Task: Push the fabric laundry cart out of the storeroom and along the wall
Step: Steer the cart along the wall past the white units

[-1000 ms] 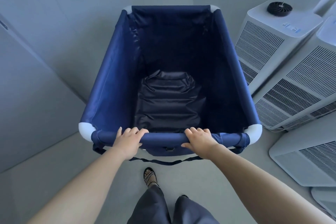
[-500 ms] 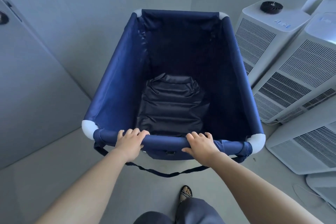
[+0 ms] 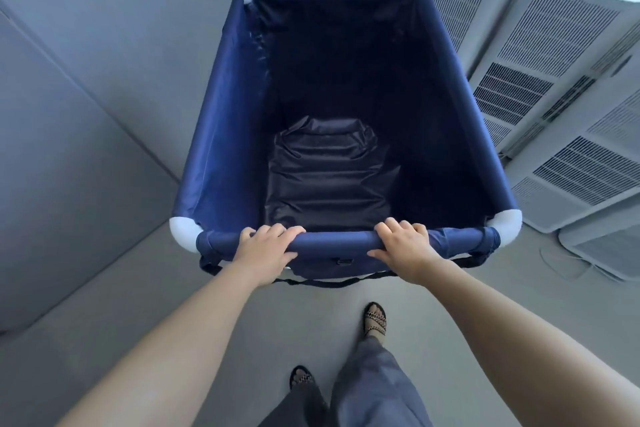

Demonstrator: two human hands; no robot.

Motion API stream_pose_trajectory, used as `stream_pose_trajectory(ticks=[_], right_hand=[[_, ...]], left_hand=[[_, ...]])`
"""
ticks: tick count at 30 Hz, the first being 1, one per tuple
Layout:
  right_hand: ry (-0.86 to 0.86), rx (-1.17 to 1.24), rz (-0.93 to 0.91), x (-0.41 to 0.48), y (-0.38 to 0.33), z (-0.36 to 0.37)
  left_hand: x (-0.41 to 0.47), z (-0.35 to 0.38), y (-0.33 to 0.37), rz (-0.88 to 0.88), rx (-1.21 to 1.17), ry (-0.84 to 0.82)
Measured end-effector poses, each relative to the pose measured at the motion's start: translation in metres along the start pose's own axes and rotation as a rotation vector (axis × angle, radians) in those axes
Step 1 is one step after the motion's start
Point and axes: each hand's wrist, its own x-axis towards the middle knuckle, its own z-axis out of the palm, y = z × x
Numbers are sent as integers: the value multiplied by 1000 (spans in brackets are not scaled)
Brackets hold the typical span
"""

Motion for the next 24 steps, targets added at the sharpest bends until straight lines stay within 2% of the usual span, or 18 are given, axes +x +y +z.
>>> stream_pose_trajectory(ticks=[5, 11, 16, 24], right_hand=[[21, 65, 20, -44, -19, 13], [26, 97, 28, -70, -31, 19], [35, 110, 3, -85, -33, 23], [-58, 111, -86, -120, -30, 26]], left_hand=[[-34, 14, 4, 5, 29, -4], [-53, 19, 16, -87, 25, -29], [-69, 18, 25, -147, -107, -65], [-117, 44, 60, -263, -99, -44]])
